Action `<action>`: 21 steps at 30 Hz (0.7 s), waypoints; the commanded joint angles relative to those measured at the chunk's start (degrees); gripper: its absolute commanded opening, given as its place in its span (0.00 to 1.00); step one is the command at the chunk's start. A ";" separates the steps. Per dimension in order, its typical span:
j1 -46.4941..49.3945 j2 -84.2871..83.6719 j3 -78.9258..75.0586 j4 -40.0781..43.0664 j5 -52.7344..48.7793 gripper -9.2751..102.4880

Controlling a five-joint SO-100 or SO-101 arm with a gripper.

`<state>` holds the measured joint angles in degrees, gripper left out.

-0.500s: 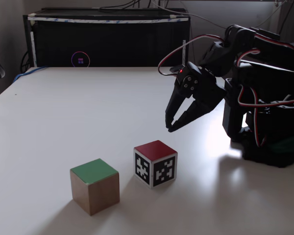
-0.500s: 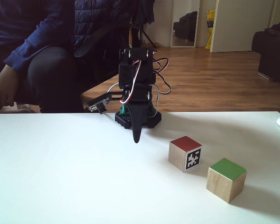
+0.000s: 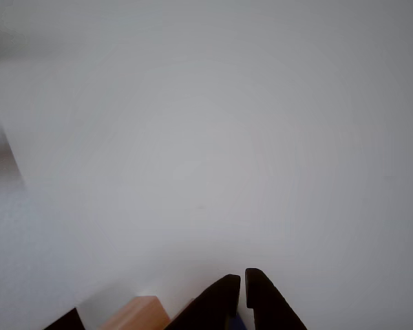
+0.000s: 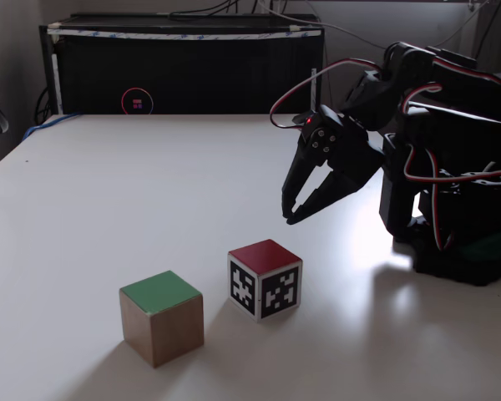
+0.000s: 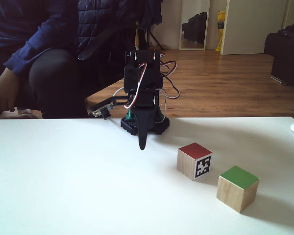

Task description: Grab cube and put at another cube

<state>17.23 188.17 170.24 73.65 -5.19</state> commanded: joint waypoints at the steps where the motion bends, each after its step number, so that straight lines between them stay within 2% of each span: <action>1: 0.18 0.18 -0.18 0.26 0.26 0.08; 17: 0.18 0.18 -0.26 -1.49 -1.41 0.10; 21: -0.35 0.26 -7.38 0.70 -1.41 0.11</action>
<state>17.31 188.17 168.93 73.12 -6.50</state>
